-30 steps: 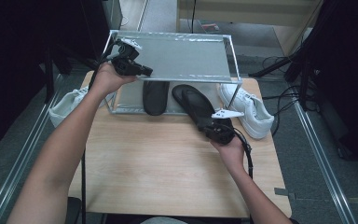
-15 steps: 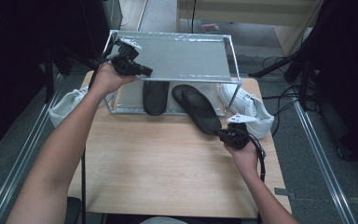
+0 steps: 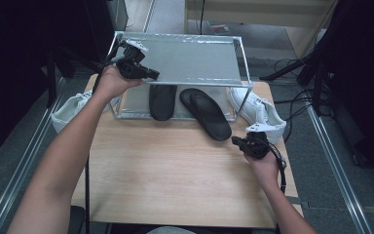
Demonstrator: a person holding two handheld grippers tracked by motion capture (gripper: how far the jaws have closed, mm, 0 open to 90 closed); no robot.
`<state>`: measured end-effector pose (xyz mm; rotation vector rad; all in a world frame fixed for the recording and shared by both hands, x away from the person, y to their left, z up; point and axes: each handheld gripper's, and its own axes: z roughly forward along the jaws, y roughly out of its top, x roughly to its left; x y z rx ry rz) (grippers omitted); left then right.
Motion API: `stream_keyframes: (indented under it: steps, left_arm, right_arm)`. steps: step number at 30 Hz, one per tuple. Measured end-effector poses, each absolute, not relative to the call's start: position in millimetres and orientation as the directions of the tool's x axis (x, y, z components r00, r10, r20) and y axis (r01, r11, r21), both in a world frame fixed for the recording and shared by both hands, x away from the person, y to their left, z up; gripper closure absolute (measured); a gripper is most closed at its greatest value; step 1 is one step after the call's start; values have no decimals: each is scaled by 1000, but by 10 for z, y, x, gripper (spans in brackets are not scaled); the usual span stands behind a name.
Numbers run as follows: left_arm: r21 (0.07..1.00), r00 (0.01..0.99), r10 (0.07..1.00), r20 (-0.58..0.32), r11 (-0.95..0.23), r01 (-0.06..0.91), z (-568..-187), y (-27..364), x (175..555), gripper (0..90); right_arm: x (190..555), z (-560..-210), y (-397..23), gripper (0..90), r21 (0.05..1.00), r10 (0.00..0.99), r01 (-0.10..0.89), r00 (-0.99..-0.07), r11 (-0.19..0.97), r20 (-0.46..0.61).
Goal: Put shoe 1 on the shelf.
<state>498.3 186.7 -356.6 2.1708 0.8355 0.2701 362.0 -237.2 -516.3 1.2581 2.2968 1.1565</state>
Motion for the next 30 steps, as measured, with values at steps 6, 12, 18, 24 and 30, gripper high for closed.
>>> stream_keyframes:
  steps: [6,12,18,24,30]
  left_arm:
    - [734,763,643,-72,-483,477,-3567,1872,4982,890]
    - [734,762,643,-72,-483,477,-3567,1871,4982,890]
    - [737,759,646,-79,-475,481,-3571,1870,4986,888]
    - [737,759,646,-81,-474,482,-3572,1873,4988,888]
    - [737,759,646,-81,-474,482,-3571,1872,4986,887]
  right_arm:
    - [3674,-5229,-2338,900,744,805,594,-579,307,131]
    - [3710,-5234,-2323,900,745,812,596,-569,300,129]
    - [3758,-5224,-2236,900,748,809,599,-569,286,147]
    - [3791,-5236,-2086,900,744,794,596,-589,302,150]
    - [3815,-5248,-1930,900,742,779,591,-608,316,152]
